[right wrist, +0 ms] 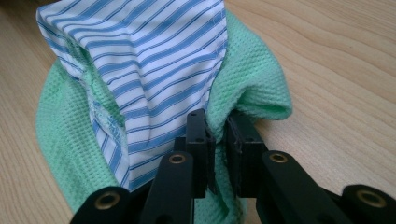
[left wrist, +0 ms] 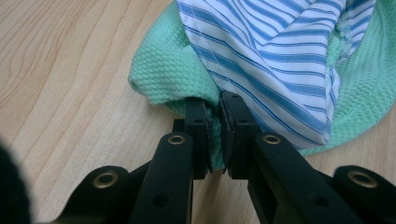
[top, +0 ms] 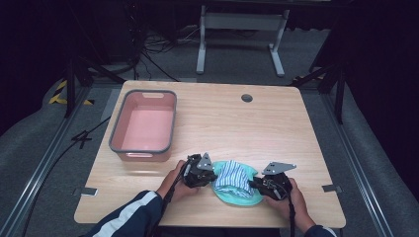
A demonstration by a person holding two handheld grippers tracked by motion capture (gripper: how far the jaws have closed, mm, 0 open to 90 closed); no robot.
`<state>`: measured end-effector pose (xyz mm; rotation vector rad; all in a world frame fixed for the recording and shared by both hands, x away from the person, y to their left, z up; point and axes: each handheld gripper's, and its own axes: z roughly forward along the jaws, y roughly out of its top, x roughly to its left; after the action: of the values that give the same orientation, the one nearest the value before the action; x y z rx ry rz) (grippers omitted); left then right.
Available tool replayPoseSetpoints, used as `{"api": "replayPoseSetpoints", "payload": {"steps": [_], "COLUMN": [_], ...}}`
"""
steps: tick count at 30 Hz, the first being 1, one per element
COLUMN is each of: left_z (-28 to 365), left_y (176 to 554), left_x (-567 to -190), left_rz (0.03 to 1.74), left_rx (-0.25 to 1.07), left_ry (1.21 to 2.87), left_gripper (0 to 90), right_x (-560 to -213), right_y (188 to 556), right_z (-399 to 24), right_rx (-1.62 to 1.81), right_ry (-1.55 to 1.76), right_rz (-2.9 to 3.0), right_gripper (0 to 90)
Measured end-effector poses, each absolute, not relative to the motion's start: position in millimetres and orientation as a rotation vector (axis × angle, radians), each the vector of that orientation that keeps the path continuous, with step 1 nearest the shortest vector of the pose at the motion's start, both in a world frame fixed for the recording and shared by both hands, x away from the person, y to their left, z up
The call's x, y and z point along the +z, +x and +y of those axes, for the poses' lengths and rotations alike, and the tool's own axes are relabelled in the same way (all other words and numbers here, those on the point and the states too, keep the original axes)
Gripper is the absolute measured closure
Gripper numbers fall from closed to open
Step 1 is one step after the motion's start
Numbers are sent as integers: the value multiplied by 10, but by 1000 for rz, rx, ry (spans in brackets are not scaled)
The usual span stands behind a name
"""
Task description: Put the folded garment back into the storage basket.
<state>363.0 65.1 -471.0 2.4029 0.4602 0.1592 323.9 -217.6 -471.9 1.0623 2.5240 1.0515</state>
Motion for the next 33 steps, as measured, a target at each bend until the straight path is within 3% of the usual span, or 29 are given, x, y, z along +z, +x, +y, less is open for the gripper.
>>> {"api": "replayPoseSetpoints", "payload": {"steps": [33], "left_z": [711], "left_y": [3705], "left_x": [-4312], "left_rz": [450], "left_rx": [183], "left_ry": [2344], "left_gripper": [844], "right_x": [-4348], "right_y": [3339], "right_z": [-2172], "right_rx": [1150], "right_ry": [1056], "right_rz": [2403], "right_gripper": [815]}}
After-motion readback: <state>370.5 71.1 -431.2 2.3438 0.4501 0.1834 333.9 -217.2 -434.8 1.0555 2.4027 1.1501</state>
